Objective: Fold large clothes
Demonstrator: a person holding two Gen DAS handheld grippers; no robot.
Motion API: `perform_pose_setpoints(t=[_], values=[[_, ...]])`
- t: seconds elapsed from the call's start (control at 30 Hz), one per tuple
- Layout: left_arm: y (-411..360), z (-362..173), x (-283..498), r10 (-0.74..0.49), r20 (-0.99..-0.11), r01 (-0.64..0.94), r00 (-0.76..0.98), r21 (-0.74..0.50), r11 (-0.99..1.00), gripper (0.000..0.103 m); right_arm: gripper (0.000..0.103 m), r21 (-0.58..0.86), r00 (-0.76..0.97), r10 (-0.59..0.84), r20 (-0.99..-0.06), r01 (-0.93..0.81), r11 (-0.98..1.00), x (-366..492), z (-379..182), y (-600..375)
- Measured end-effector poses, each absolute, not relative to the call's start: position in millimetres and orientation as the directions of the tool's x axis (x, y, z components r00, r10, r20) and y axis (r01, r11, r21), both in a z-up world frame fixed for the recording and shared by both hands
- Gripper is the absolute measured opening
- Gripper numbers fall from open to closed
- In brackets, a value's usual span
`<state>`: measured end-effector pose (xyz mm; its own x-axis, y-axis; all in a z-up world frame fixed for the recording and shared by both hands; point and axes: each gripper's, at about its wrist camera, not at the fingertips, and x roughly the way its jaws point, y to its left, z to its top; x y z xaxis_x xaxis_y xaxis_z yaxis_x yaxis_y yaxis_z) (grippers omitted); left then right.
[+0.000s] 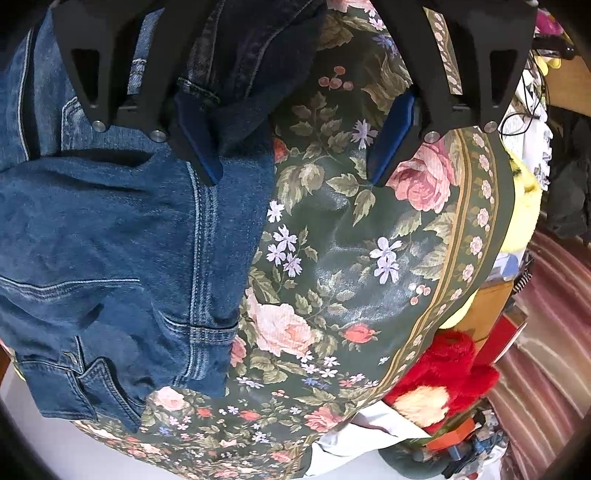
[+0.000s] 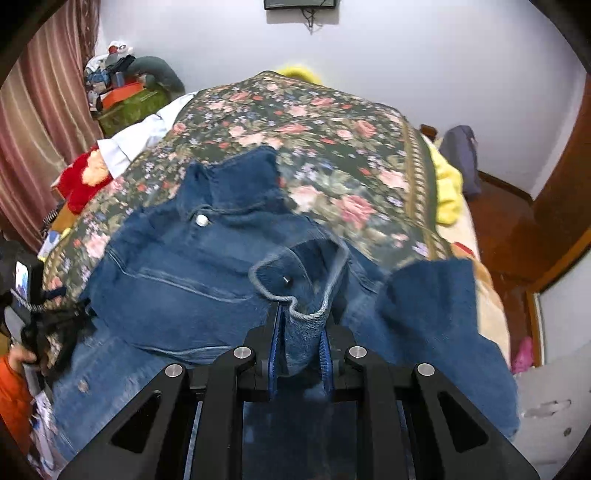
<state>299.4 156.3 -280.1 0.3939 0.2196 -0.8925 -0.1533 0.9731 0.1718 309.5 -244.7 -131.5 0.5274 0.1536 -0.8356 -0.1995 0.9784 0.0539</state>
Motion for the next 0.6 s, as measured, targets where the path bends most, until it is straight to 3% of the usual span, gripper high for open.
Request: perform_pose_setpoints(t=[0.33, 0.6], values=[[153.3, -276.5, 304.5, 0.241, -0.900, -0.160, 0.362, 0.195, 0.968, 0.081, 0.016, 0.046, 0.633, 0.112, -0.766, -0.119, 0.992, 283.9, -94.2, -284.8], [112.5, -219.0, 309.5, 0.185, -0.857, -0.076, 0.482, 0.170, 0.983, 0.081, 0.016, 0.125, 0.673, 0.102, -0.733, -0.014, 0.992, 277.6, -58.7, -335.1]])
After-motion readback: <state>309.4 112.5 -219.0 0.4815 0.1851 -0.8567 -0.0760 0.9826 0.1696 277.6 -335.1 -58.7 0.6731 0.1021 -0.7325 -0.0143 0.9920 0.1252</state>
